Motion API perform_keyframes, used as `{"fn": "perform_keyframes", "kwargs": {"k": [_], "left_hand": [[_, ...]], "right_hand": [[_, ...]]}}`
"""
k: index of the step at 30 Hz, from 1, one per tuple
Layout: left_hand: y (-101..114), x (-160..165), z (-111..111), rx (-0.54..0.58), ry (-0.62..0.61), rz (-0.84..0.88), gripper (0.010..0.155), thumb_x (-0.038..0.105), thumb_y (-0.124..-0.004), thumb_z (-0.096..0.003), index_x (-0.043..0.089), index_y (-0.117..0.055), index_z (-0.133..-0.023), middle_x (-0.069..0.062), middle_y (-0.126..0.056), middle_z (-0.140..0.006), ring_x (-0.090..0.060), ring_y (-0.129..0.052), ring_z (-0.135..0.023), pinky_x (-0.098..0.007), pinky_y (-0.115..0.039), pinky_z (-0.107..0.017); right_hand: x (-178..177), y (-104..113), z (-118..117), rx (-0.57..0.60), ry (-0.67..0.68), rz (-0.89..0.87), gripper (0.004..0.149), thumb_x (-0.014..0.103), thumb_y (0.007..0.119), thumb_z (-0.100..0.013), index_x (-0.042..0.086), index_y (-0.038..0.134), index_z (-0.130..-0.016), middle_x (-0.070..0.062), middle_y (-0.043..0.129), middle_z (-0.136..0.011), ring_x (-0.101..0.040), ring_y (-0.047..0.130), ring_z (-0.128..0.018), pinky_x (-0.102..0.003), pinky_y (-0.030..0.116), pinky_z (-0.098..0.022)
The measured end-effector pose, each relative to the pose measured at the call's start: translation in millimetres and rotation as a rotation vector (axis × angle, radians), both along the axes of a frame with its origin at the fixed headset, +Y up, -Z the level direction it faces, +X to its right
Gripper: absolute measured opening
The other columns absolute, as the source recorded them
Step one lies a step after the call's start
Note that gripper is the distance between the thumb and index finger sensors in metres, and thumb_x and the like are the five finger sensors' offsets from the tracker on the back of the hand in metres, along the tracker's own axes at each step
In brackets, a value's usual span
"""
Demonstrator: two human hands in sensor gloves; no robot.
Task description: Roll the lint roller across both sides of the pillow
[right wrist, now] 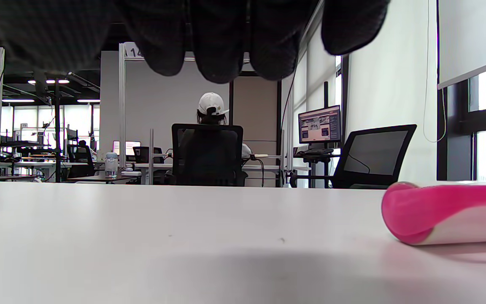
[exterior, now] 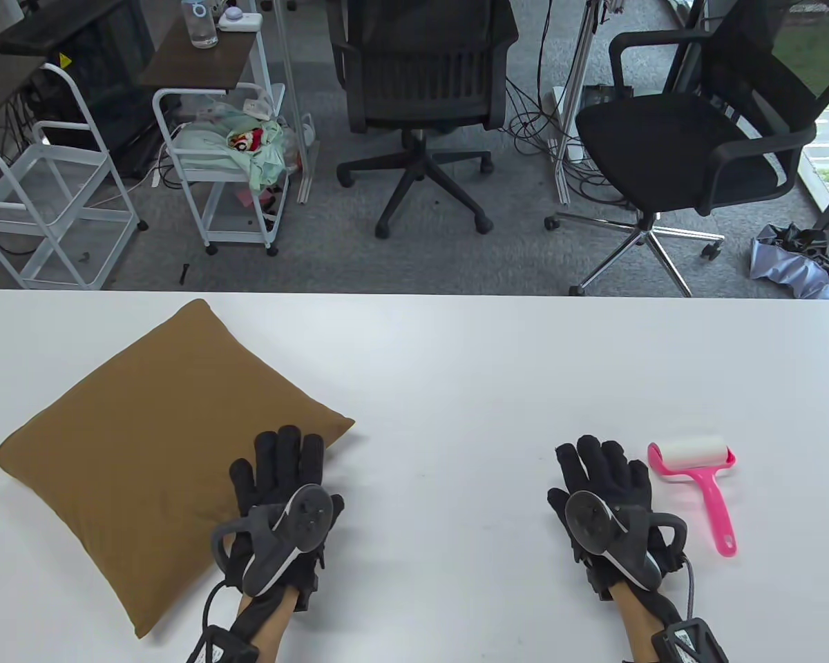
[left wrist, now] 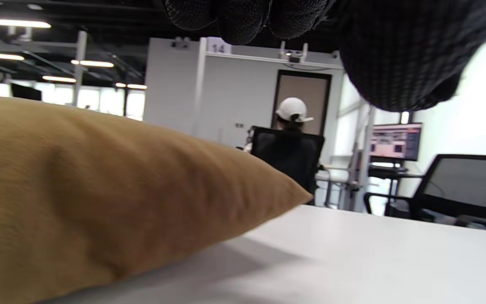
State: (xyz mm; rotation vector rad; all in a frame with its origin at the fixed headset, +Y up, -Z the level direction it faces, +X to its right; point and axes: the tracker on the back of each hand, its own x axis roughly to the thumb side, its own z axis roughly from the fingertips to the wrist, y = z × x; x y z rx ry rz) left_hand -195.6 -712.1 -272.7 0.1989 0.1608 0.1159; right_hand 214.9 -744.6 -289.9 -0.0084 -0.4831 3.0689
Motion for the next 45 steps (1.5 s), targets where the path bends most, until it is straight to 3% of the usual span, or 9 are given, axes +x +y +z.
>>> {"fn": "perform_keyframes", "kwargs": {"k": [6, 11, 15, 21, 25, 29, 36, 38, 45], "left_hand": [[-6, -34, -3, -0.102, 0.163, -0.055, 0.094, 0.055, -0.086, -0.0302, 0.036, -0.033, -0.105, 0.000, -0.032, -0.121, -0.029, -0.031, -0.117, -0.060, -0.031, -0.081], [-22, -70, -12, -0.258, 0.340, -0.061, 0.099, 0.053, -0.089, -0.0286, 0.034, -0.030, -0.105, -0.001, -0.029, -0.120, -0.031, -0.030, -0.116, -0.057, -0.034, -0.081], [-37, -86, -19, -0.312, 0.412, -0.059, 0.099, 0.051, -0.090, -0.0275, 0.033, -0.031, -0.105, -0.003, -0.029, -0.119, -0.032, -0.038, -0.115, -0.052, -0.043, -0.081], [-45, -81, -35, -0.236, 0.428, -0.191, 0.092, 0.045, -0.095, -0.0260, 0.029, -0.050, -0.104, -0.006, -0.055, -0.116, -0.032, -0.066, -0.107, -0.050, -0.064, -0.074], [-39, -83, -44, -0.149, 0.448, -0.226, 0.074, 0.039, -0.101, -0.0239, 0.030, -0.073, -0.092, -0.004, -0.082, -0.101, -0.029, -0.091, -0.089, -0.049, -0.080, -0.064], [-21, -89, -52, -0.071, 0.433, -0.229, 0.052, 0.032, -0.102, -0.0247, 0.035, -0.088, -0.074, 0.002, -0.102, -0.078, -0.022, -0.106, -0.062, -0.048, -0.087, -0.052], [47, -84, -46, 0.147, 0.387, -0.143, 0.050, 0.032, -0.103, -0.0252, 0.037, -0.089, -0.072, 0.004, -0.103, -0.075, -0.021, -0.107, -0.059, -0.048, -0.086, -0.052], [68, -70, -40, 0.229, 0.325, -0.095, 0.049, 0.032, -0.103, -0.0255, 0.037, -0.088, -0.072, 0.005, -0.103, -0.076, -0.020, -0.107, -0.059, -0.048, -0.086, -0.052], [110, 11, -22, 0.447, 0.044, -0.123, 0.050, 0.033, -0.103, -0.0257, 0.037, -0.087, -0.073, 0.005, -0.102, -0.076, -0.020, -0.106, -0.060, -0.048, -0.085, -0.052]], "right_hand": [[2, -1, 0, -0.004, 0.005, -0.017, 0.064, 0.061, 0.073, -0.036, 0.042, 0.063, -0.096, 0.008, 0.066, -0.114, -0.026, 0.065, -0.107, -0.056, 0.058, -0.075], [6, 0, -1, -0.010, -0.003, -0.049, 0.064, 0.061, 0.073, -0.036, 0.042, 0.063, -0.096, 0.007, 0.066, -0.114, -0.027, 0.065, -0.107, -0.056, 0.058, -0.075], [8, -1, -1, -0.023, -0.007, -0.052, 0.064, 0.061, 0.073, -0.036, 0.041, 0.063, -0.096, 0.007, 0.066, -0.114, -0.027, 0.065, -0.107, -0.056, 0.058, -0.075], [13, -5, -3, -0.050, -0.025, -0.064, 0.065, 0.061, 0.073, -0.036, 0.041, 0.063, -0.097, 0.007, 0.067, -0.114, -0.027, 0.065, -0.106, -0.056, 0.059, -0.075], [16, -8, -4, -0.068, -0.037, -0.068, 0.065, 0.061, 0.073, -0.036, 0.041, 0.063, -0.097, 0.007, 0.067, -0.114, -0.027, 0.065, -0.106, -0.056, 0.059, -0.075], [19, -8, -5, -0.070, -0.049, -0.078, 0.065, 0.061, 0.073, -0.036, 0.041, 0.063, -0.097, 0.007, 0.068, -0.113, -0.027, 0.066, -0.106, -0.056, 0.059, -0.075], [25, -5, -6, -0.062, -0.068, -0.097, 0.065, 0.060, 0.073, -0.036, 0.041, 0.063, -0.097, 0.007, 0.068, -0.113, -0.027, 0.066, -0.106, -0.056, 0.059, -0.075], [28, -4, -6, -0.060, -0.078, -0.106, 0.065, 0.061, 0.073, -0.036, 0.041, 0.063, -0.097, 0.007, 0.068, -0.114, -0.027, 0.066, -0.106, -0.056, 0.059, -0.075], [41, 2, -3, -0.027, -0.116, -0.120, 0.065, 0.060, 0.073, -0.036, 0.041, 0.063, -0.097, 0.007, 0.068, -0.113, -0.027, 0.066, -0.106, -0.056, 0.059, -0.075]]}}
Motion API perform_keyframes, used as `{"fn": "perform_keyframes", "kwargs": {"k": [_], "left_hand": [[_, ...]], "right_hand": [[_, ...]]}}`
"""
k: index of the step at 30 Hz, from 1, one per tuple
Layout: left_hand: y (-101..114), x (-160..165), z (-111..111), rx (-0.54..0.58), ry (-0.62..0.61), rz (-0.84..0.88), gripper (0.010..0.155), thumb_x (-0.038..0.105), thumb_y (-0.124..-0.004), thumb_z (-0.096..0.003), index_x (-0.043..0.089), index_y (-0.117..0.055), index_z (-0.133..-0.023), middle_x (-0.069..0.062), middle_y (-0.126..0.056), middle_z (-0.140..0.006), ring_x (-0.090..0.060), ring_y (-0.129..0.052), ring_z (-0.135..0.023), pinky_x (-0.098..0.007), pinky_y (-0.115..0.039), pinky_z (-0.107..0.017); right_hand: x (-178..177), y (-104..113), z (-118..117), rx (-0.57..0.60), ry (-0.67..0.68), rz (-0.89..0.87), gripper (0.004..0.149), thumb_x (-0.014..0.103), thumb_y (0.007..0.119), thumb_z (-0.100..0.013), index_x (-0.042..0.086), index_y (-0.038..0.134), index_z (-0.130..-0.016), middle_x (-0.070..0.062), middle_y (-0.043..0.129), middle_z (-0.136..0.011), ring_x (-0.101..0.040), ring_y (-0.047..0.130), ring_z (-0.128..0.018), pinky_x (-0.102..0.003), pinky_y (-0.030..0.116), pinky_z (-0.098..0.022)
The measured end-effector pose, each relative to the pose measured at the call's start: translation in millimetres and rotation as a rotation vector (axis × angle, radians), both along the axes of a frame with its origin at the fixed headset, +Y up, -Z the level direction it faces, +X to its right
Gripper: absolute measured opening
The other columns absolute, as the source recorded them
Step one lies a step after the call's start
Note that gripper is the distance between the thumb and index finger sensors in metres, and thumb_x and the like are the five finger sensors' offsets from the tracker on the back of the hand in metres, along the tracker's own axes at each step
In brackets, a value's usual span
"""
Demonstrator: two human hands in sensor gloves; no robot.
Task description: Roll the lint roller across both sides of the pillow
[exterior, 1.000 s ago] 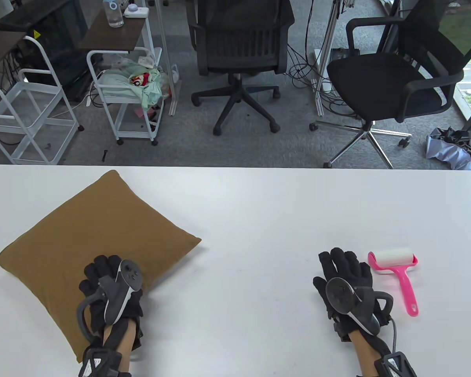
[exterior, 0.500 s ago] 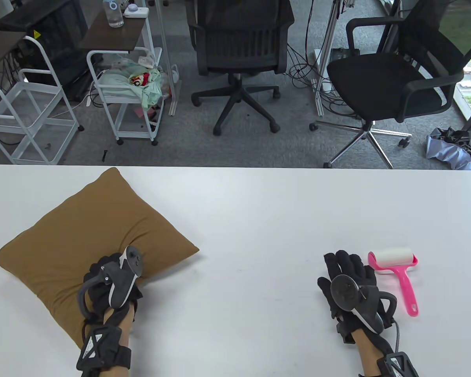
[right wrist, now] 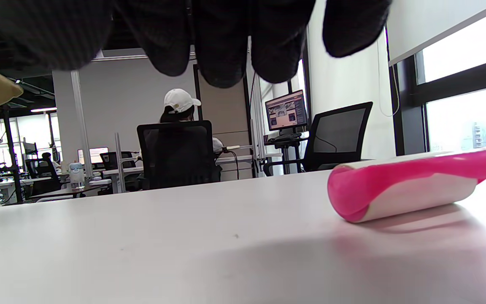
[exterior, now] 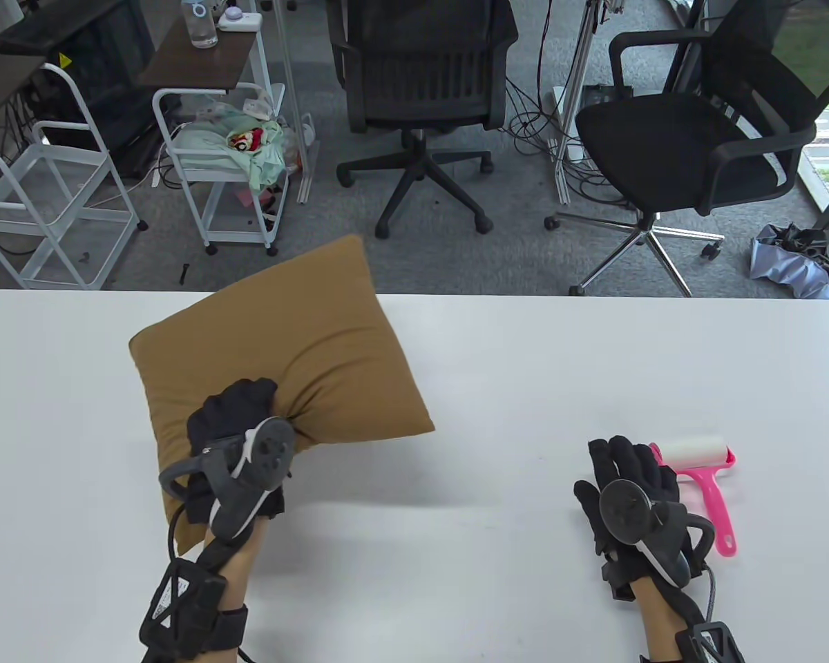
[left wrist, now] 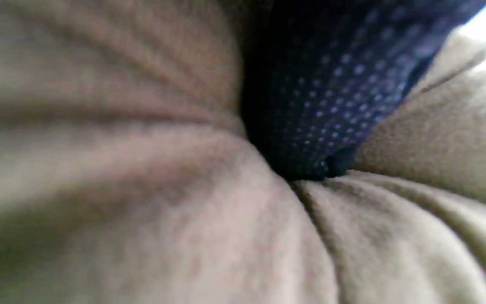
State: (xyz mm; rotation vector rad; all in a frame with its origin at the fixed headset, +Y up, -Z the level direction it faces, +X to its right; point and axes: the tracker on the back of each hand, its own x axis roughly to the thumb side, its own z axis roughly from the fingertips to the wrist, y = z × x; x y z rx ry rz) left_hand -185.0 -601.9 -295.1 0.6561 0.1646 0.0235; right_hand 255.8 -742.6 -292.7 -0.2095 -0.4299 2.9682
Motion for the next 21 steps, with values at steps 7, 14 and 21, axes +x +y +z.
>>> {"fn": "perform_keyframes", "kwargs": {"k": [7, 14, 21], "left_hand": [[4, 83, 12, 0.065, -0.218, -0.022, 0.050, 0.033, -0.102, -0.0258, 0.038, -0.086, -0.073, 0.005, -0.101, -0.076, -0.020, -0.106, -0.060, -0.048, -0.085, -0.053], [-44, 151, 10, -0.036, -0.328, -0.059, 0.050, 0.033, -0.102, -0.0258, 0.039, -0.086, -0.073, 0.006, -0.101, -0.077, -0.019, -0.106, -0.061, -0.048, -0.085, -0.052], [-118, 178, 3, -0.319, -0.408, -0.161, 0.061, 0.039, -0.101, -0.0250, 0.038, -0.081, -0.082, 0.004, -0.093, -0.089, -0.021, -0.101, -0.075, -0.048, -0.083, -0.057]], "right_hand": [[21, 6, 3, 0.030, -0.064, -0.037, 0.065, 0.060, 0.073, -0.036, 0.041, 0.063, -0.097, 0.007, 0.068, -0.113, -0.027, 0.066, -0.106, -0.056, 0.059, -0.075], [35, 8, 6, 0.038, -0.103, -0.071, 0.064, 0.060, 0.073, -0.036, 0.041, 0.063, -0.097, 0.007, 0.069, -0.113, -0.027, 0.066, -0.106, -0.056, 0.059, -0.075], [36, 9, 7, 0.028, -0.104, -0.081, 0.064, 0.060, 0.073, -0.036, 0.041, 0.064, -0.097, 0.007, 0.069, -0.113, -0.027, 0.066, -0.106, -0.056, 0.059, -0.075]]}}
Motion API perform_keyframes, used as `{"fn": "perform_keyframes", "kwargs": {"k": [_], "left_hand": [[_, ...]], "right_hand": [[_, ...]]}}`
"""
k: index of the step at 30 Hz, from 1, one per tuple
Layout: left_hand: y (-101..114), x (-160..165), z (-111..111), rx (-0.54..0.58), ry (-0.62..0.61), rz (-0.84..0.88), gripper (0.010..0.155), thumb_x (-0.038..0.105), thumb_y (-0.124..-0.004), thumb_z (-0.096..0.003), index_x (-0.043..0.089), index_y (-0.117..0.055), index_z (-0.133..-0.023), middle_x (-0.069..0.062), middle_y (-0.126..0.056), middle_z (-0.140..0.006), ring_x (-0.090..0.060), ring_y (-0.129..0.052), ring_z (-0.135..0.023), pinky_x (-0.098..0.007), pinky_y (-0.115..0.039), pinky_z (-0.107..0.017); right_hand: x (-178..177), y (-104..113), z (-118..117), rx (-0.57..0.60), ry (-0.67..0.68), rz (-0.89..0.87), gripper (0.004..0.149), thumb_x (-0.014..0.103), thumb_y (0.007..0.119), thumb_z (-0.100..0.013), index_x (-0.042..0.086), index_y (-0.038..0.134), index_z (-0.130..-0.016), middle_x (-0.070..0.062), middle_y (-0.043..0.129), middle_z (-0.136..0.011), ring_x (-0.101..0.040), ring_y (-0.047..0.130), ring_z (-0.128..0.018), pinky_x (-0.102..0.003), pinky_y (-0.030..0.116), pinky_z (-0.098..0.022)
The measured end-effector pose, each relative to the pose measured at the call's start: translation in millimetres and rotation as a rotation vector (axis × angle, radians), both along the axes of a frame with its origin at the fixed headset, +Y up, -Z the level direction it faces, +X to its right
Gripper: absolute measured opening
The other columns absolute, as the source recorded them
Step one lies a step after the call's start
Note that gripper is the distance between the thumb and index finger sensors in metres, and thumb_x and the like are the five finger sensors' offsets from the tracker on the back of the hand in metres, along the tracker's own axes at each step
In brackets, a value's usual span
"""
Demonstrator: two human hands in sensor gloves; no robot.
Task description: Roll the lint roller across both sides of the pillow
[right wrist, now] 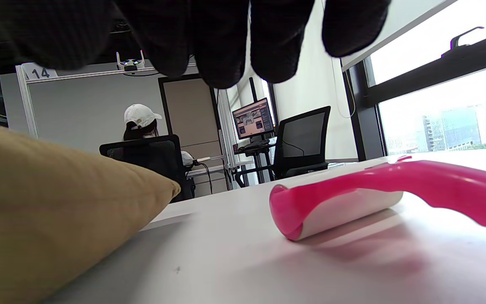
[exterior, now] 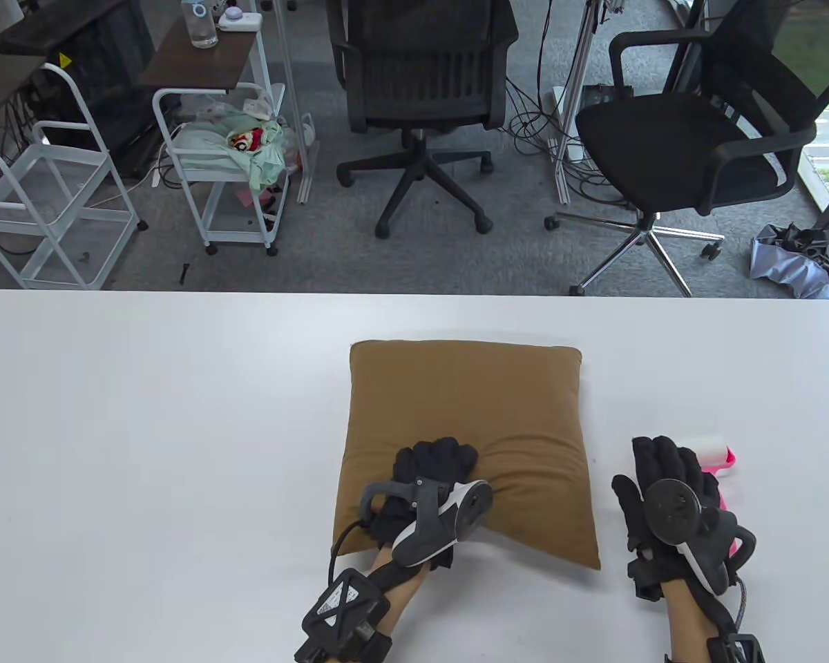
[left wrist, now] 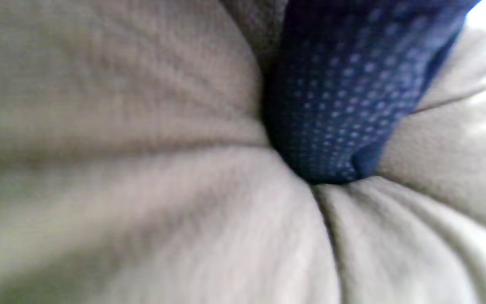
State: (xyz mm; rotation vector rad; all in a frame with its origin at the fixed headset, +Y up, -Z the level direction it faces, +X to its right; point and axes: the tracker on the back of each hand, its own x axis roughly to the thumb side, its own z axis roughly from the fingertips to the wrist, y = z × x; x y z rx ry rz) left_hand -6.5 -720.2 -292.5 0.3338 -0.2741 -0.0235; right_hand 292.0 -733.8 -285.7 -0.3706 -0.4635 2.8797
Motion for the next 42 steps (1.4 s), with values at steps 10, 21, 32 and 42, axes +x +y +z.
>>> {"fn": "perform_keyframes", "kwargs": {"k": [10, 21, 32, 42], "left_hand": [[-11, -21, 12, -0.325, -0.105, 0.008, 0.089, 0.053, -0.087, -0.0286, 0.032, -0.046, -0.105, -0.002, -0.048, -0.117, -0.031, -0.058, -0.110, -0.058, -0.055, -0.076], [3, -107, 1, -0.394, 0.049, 0.274, 0.095, 0.054, -0.088, -0.0275, 0.031, -0.040, -0.106, -0.004, -0.040, -0.120, -0.035, -0.047, -0.114, -0.059, -0.047, -0.079], [-48, -119, -1, -0.467, 0.079, 0.374, 0.087, 0.051, -0.084, -0.0305, 0.031, -0.043, -0.105, -0.004, -0.043, -0.118, -0.033, -0.054, -0.110, -0.054, -0.056, -0.076], [-55, -117, -2, -0.477, 0.088, 0.371, 0.086, 0.051, -0.082, -0.0315, 0.032, -0.043, -0.105, -0.003, -0.042, -0.118, -0.032, -0.053, -0.110, -0.053, -0.056, -0.076]], "right_hand": [[-5, -3, -2, -0.021, 0.017, 0.009, 0.064, 0.060, 0.073, -0.036, 0.041, 0.064, -0.096, 0.008, 0.069, -0.113, -0.027, 0.066, -0.106, -0.056, 0.059, -0.075], [-8, -3, -2, -0.040, 0.025, 0.014, 0.064, 0.060, 0.073, -0.036, 0.040, 0.064, -0.096, 0.007, 0.069, -0.113, -0.027, 0.066, -0.106, -0.056, 0.059, -0.075], [-12, -9, -3, -0.074, 0.032, 0.045, 0.064, 0.060, 0.073, -0.036, 0.040, 0.064, -0.096, 0.007, 0.069, -0.113, -0.027, 0.066, -0.106, -0.056, 0.059, -0.075], [6, 1, -12, -0.118, -0.122, 0.061, 0.065, 0.061, 0.073, -0.037, 0.040, 0.062, -0.098, 0.004, 0.066, -0.115, -0.029, 0.064, -0.107, -0.057, 0.058, -0.075]]}}
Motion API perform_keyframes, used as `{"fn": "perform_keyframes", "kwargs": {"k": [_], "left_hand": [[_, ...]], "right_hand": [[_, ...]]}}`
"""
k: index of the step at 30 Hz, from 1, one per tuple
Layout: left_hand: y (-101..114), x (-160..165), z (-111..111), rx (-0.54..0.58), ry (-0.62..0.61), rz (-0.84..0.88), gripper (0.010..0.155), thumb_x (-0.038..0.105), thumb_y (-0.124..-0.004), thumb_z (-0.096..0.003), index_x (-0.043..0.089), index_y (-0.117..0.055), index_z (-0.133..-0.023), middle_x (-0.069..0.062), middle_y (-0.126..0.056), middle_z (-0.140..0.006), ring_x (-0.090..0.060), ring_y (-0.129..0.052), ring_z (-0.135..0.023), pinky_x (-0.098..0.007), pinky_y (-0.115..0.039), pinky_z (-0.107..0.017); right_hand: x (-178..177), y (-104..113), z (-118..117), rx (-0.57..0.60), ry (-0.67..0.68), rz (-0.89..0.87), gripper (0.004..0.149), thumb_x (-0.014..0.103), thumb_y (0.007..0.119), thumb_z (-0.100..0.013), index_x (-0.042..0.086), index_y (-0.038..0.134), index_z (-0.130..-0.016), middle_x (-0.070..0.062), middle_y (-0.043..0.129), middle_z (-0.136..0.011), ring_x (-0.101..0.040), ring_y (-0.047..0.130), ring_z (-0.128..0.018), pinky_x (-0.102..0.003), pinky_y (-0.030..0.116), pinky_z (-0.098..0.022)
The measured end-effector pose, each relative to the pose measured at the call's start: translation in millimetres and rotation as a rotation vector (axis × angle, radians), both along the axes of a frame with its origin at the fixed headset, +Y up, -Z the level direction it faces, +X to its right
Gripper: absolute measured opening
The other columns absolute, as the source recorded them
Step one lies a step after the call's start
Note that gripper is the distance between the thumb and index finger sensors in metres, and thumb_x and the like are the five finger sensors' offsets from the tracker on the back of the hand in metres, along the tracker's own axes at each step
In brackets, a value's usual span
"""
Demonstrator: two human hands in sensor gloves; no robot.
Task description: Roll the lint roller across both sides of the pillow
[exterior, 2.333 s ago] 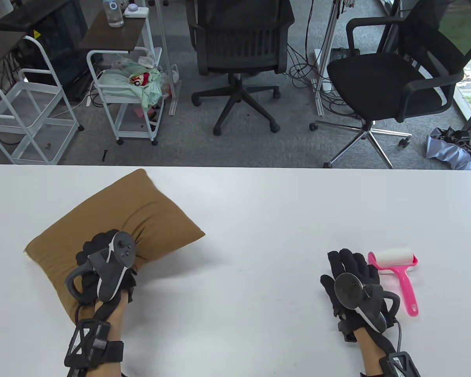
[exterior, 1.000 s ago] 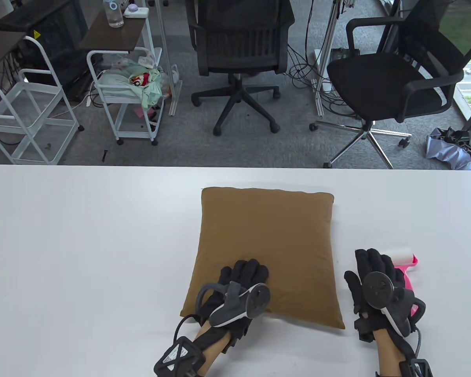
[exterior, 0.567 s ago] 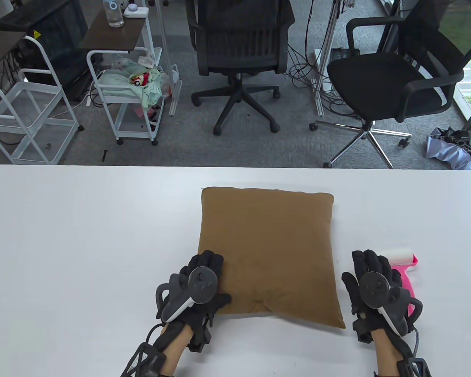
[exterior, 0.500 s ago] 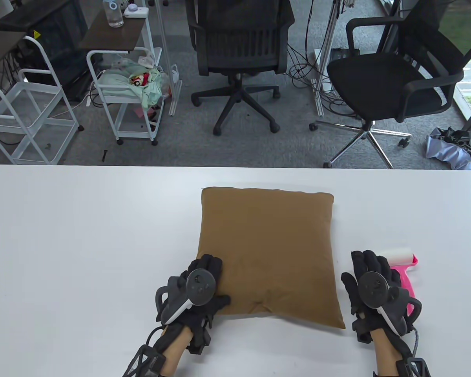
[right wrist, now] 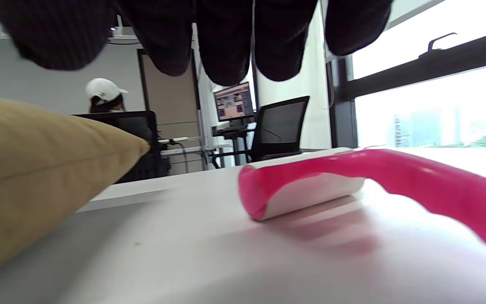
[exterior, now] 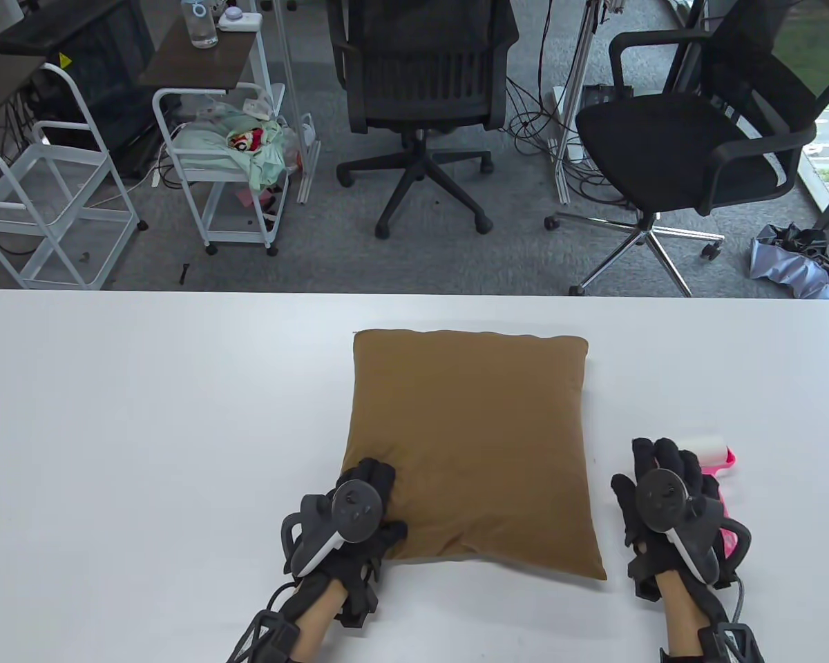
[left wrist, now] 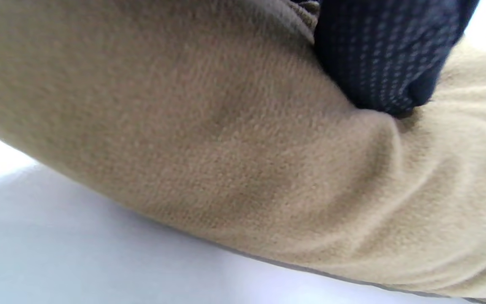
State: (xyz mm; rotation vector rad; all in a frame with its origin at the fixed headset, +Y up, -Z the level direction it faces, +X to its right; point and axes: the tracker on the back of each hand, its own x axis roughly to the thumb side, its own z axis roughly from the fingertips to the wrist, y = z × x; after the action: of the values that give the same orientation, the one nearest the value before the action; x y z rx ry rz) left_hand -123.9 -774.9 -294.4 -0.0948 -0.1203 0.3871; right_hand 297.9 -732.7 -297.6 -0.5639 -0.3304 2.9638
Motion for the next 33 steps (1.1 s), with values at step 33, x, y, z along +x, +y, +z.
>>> {"fn": "perform_keyframes", "kwargs": {"k": [33], "left_hand": [[-2, 2, 0, -0.022, -0.002, -0.009, 0.084, 0.051, -0.079, -0.0330, 0.032, -0.040, -0.106, -0.003, -0.039, -0.118, -0.032, -0.050, -0.111, -0.054, -0.053, -0.077]], "right_hand": [[30, 29, -40, -0.039, -0.177, -0.049, 0.061, 0.045, 0.075, -0.040, 0.029, 0.061, -0.098, 0.004, 0.091, -0.082, -0.017, 0.099, -0.053, -0.043, 0.085, -0.049]]}}
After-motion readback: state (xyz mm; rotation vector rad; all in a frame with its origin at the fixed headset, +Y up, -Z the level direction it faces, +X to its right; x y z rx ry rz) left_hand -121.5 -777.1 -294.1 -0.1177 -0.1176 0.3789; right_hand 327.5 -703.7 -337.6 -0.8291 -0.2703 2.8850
